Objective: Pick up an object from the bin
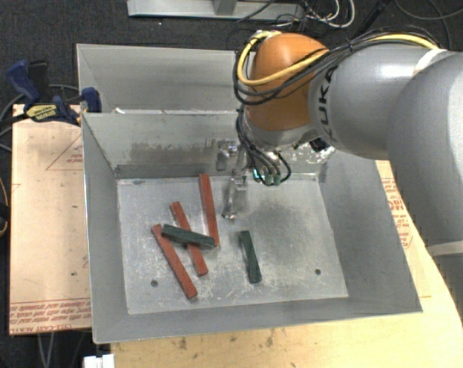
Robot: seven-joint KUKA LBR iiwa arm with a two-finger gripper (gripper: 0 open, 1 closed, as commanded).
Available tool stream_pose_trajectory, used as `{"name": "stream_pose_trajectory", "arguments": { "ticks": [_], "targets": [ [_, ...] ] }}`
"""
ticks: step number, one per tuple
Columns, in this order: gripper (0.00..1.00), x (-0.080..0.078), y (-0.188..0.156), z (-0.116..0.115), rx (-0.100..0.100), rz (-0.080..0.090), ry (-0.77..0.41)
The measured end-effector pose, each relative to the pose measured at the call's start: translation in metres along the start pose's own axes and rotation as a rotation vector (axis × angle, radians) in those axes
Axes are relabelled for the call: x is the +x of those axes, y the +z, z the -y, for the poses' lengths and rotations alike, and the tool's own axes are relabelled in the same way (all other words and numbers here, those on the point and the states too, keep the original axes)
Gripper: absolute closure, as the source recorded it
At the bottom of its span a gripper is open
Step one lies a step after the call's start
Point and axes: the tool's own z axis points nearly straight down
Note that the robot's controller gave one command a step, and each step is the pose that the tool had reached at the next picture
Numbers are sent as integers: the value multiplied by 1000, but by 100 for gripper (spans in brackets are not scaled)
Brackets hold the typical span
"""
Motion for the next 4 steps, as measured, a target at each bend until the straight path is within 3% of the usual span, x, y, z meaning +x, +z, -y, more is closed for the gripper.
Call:
{"name": "stream_pose_trajectory", "arguments": {
  "ticks": [1, 2, 3, 4],
  "targets": [
    [0, 26, 60, -103, -4, 8, 78],
    [0, 43, 56, -77, -6, 16, 233],
    [0, 9, 46, -1, 3, 12, -205],
    [0, -7, 36, 27, 2, 13, -175]
  ]
}}
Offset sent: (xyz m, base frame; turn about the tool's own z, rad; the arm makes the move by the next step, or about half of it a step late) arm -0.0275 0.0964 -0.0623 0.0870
